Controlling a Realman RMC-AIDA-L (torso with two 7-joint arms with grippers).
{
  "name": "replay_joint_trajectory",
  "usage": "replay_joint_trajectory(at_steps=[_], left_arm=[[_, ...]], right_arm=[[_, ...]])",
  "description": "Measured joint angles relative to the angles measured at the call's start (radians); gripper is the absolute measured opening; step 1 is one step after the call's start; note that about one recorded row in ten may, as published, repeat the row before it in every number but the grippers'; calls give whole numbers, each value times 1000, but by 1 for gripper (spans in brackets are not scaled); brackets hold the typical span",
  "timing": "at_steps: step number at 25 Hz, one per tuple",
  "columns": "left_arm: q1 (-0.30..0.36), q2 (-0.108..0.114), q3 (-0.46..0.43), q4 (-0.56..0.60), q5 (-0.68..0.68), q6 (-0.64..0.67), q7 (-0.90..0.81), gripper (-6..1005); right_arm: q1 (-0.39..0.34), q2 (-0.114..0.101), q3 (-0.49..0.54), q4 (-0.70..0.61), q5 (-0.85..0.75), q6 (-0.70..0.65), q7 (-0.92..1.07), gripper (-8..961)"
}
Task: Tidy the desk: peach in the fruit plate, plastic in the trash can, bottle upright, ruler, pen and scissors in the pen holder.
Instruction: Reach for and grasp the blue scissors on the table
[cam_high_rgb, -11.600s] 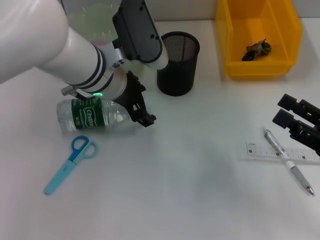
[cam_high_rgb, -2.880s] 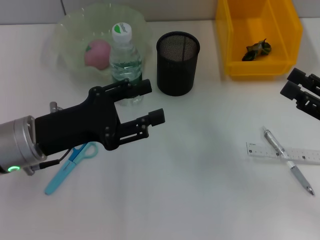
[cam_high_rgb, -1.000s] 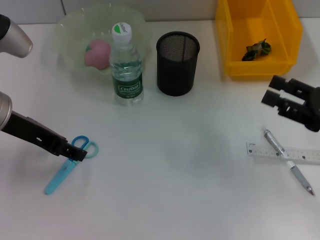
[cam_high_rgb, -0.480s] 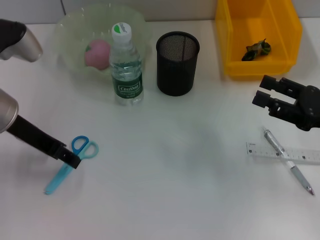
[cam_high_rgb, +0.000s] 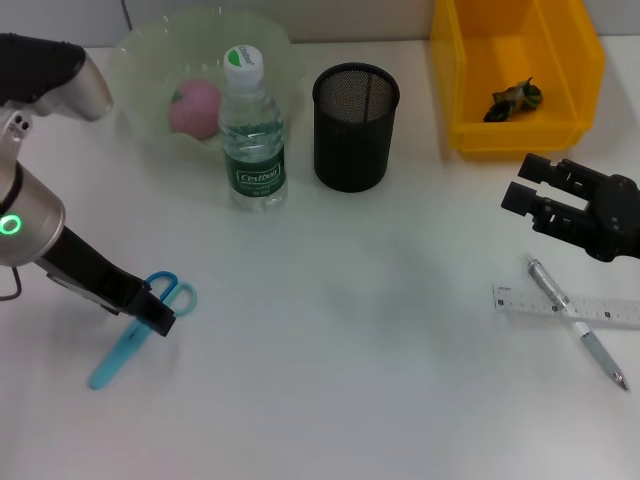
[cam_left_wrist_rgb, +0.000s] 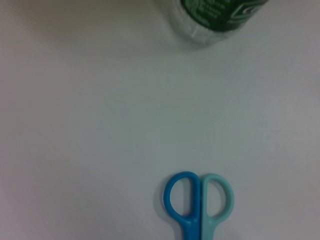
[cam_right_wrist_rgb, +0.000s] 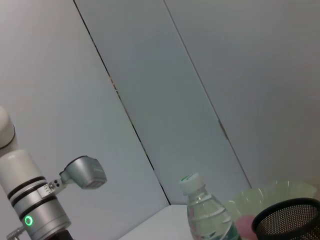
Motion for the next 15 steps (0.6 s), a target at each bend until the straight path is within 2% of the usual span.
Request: replay_joint_trajectory(at_steps=[8,9,15], left_arm=[[-4,-1,28,-22,10,-16,-13,694],[-6,-1,63,-44,53,-49,-39,694],[-10,-1,74,-64,76,-59,-48,694]], right_arm=[[0,7,0,0,5,7,-1,705],[1,10,0,0,4,10,-1,705],[2,12,0,0,2,12,-1,705]])
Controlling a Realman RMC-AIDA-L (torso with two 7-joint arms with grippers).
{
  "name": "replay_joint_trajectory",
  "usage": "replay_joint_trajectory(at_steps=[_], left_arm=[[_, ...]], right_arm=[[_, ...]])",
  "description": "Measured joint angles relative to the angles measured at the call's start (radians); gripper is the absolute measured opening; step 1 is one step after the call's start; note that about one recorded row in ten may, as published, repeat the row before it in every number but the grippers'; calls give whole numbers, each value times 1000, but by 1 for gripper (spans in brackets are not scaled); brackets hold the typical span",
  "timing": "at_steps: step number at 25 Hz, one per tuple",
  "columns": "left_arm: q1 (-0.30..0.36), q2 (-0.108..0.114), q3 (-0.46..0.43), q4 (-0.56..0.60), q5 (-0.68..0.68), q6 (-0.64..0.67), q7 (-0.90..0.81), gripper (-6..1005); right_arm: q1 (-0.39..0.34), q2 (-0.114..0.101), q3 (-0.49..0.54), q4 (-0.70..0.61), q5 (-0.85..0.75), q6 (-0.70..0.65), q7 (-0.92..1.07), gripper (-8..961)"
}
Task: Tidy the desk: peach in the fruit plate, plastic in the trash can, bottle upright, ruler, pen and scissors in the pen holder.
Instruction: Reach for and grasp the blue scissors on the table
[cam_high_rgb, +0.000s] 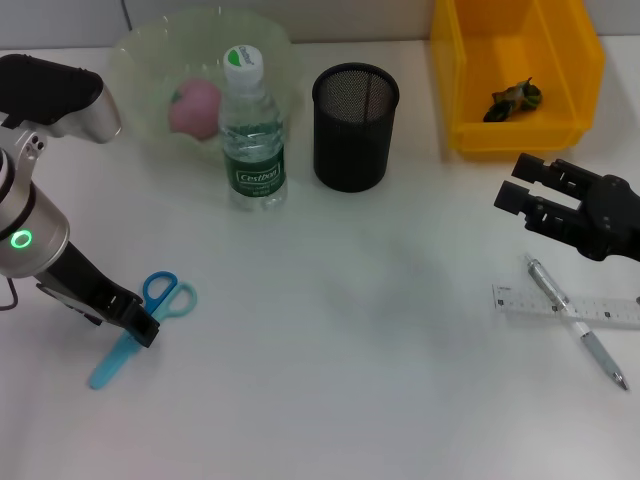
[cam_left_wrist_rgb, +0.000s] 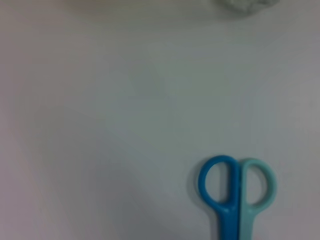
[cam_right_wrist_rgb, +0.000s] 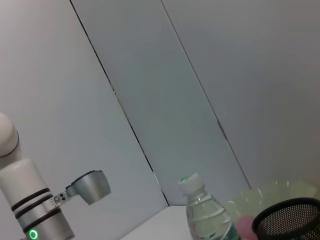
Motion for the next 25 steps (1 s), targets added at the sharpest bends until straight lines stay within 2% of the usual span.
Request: replay_joint_trajectory(at_steps=[25], left_arm=[[-52,-5,30,-68,-5,-21,-10,695]], right_arm=[[1,1,0,0,0,3,0,705]])
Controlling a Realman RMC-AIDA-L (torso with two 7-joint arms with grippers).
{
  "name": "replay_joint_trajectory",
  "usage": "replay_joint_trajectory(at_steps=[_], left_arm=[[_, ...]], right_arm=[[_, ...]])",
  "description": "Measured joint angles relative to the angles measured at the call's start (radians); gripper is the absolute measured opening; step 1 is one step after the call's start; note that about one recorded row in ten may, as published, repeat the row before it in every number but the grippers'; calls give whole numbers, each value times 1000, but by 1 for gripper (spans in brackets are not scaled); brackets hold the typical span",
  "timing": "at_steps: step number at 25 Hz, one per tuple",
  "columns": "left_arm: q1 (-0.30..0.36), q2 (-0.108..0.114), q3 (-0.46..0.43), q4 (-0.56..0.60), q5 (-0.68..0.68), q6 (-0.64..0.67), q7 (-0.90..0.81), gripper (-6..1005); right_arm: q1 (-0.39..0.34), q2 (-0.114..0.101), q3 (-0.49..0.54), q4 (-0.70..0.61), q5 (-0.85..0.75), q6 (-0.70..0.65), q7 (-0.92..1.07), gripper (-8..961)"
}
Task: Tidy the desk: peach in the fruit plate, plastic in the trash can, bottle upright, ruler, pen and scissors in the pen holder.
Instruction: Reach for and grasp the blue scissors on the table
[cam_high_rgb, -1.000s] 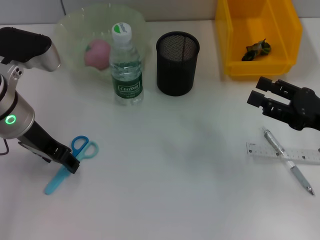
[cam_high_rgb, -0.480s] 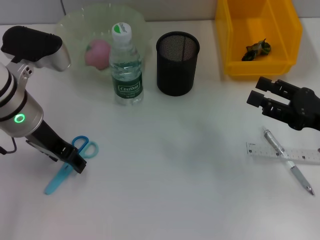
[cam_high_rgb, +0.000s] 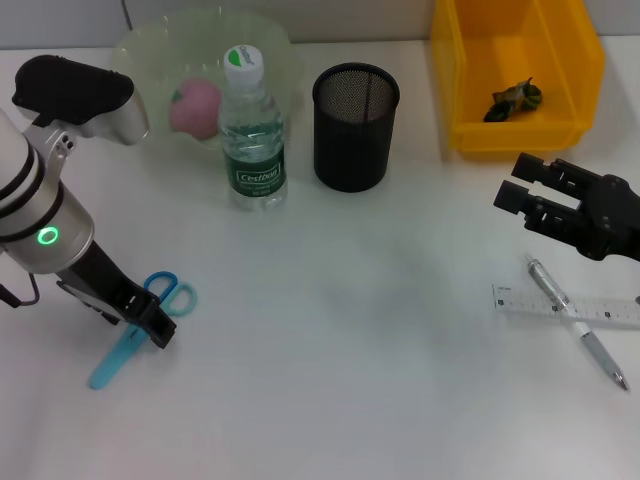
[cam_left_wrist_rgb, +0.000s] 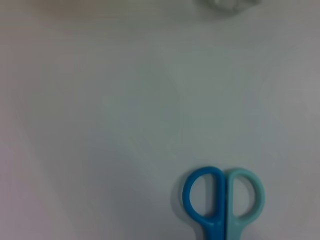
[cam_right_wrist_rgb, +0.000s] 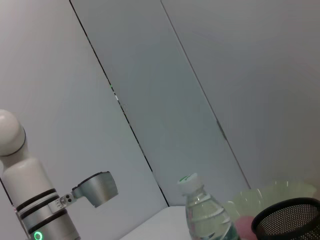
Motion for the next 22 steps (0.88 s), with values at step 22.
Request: replay_joint_trajectory(at_steps=[22], left_arm=[[-21,1,36,-28,4,-18,-3,695]], right_arm=[[2,0,1,0,5,5,0,704]])
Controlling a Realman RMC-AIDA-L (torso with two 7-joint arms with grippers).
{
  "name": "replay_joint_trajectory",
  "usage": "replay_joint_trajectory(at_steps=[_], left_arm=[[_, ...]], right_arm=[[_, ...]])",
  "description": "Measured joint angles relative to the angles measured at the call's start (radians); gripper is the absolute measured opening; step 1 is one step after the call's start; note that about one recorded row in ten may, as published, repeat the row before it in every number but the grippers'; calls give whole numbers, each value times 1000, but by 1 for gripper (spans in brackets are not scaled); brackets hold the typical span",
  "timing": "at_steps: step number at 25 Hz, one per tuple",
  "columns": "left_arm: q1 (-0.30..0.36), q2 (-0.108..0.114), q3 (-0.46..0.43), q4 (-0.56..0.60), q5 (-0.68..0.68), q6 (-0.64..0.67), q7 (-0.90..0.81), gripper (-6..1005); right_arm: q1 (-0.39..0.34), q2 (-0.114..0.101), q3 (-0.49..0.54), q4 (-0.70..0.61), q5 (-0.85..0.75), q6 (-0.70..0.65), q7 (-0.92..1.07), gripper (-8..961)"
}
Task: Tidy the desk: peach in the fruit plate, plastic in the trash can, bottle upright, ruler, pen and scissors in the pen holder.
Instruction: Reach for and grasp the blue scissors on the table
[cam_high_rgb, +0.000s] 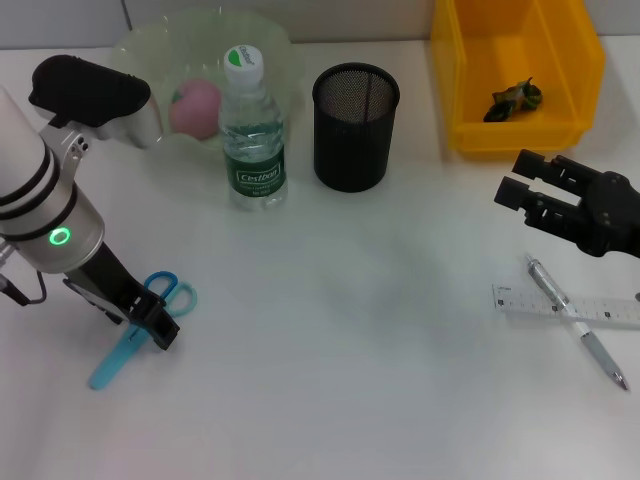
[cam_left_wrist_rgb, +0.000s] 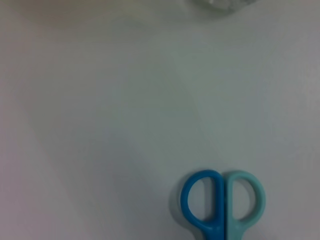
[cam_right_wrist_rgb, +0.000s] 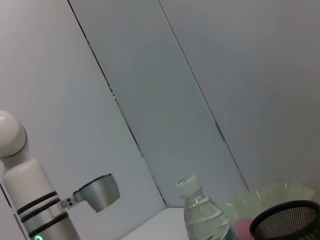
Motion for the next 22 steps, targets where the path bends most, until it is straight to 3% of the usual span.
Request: replay_joint_trajectory(at_steps=[8,22], left_arm=[[-12,1,22,-21,5,-2,-3,677],[-18,-1,59,-23,39,-14,-17,540]], right_arm=[[-1,0,1,0,0,3,0,704],[-1,0,1,0,2,5,0,704]])
